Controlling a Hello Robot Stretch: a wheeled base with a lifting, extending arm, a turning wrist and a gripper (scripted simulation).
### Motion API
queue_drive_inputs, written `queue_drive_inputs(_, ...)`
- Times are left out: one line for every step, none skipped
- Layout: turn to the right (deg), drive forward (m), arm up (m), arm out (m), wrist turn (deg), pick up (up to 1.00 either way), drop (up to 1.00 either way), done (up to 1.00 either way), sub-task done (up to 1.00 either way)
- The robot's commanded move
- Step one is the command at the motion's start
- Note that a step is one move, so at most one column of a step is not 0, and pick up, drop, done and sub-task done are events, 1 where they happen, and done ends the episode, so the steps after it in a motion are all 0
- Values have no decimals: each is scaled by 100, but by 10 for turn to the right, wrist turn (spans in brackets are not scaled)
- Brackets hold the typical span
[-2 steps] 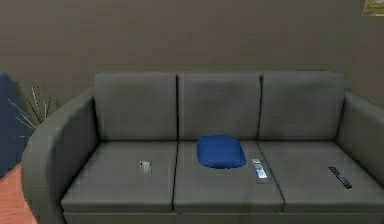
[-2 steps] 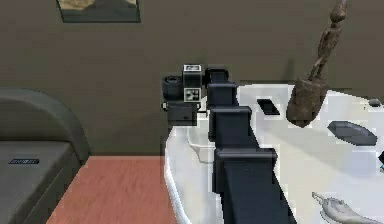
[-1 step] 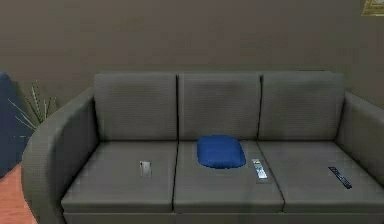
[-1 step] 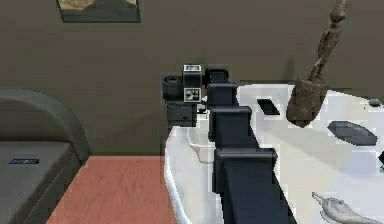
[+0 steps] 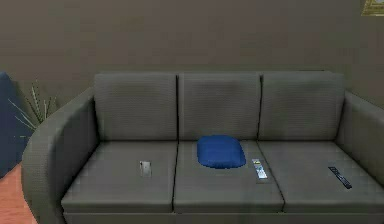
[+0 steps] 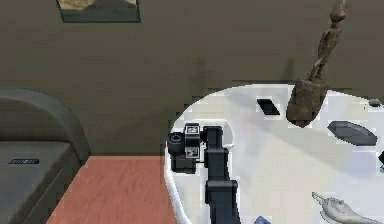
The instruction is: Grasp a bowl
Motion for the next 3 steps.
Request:
queue_drive_inputs(0, 0, 0, 0, 0, 100, 0, 0, 0)
queue_drive_inputs(0, 0, 10, 0, 0, 0, 0, 0, 0)
queue_drive_inputs(0, 0, 0, 0, 0, 0, 0, 100, 0)
